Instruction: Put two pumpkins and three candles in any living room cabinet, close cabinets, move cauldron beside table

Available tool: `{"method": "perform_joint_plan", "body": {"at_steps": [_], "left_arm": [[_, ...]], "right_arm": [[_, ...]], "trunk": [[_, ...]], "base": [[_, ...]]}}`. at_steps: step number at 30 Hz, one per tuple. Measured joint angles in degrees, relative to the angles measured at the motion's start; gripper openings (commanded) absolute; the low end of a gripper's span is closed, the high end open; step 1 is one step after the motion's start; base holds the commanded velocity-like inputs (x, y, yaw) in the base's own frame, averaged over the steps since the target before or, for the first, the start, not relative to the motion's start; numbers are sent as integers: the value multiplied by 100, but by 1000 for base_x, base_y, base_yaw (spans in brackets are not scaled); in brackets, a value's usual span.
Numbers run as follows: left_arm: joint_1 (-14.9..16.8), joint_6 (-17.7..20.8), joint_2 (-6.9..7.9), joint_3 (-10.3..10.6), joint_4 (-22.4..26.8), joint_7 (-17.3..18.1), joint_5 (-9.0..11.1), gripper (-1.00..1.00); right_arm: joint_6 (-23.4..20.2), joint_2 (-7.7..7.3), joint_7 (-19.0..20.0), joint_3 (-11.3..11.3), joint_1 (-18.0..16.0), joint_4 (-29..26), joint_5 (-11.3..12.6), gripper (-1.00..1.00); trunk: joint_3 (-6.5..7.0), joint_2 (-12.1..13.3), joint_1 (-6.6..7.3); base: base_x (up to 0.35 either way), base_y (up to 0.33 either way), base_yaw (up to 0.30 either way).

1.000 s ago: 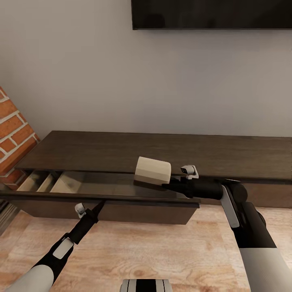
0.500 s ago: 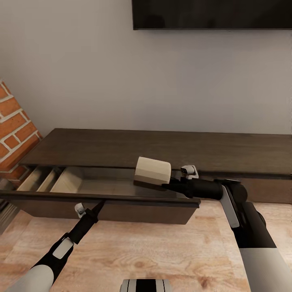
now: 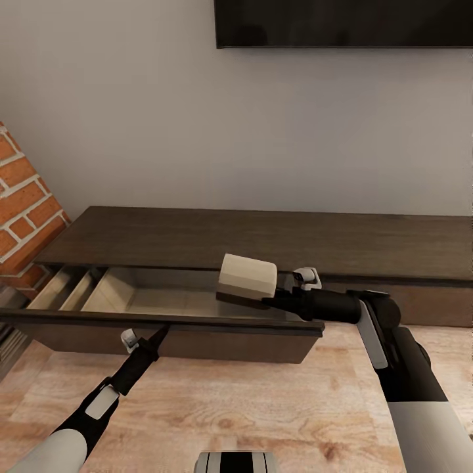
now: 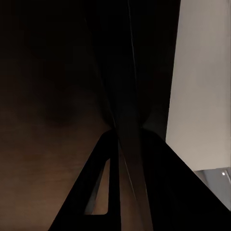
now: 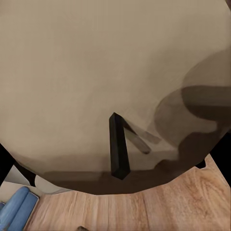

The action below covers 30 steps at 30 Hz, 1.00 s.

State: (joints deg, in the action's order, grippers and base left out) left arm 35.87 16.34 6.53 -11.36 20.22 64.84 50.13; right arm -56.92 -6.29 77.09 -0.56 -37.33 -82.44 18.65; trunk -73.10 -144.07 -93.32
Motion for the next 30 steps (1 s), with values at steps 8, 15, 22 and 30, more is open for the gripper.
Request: {"method": "perform_joint_plan", "body": {"at_steps": [8,15,22,30], "left_arm": [[0,0,1,-16,-2,-2,4,-100],[-1,5,1,-12,-6,0,11,-100],[0,7,1,-17,3,-10,4,-100],[-1,10,1,-16,-5,-3,12,-100]], "right_arm": [[-1,0,0,0,0,0,1,-100],[0,0,0,0,0,0,0,-100],[-1,0,-1,7,0,0,2,-100],[0,0,0,0,0,0,0,-100]], "trunk": [[0,0,1],[0,0,2],[0,0,0],[0,0,2]], "base": [[-133,0,0],[-6,0,0],[-51,0,0],[-38,0,0]]}}
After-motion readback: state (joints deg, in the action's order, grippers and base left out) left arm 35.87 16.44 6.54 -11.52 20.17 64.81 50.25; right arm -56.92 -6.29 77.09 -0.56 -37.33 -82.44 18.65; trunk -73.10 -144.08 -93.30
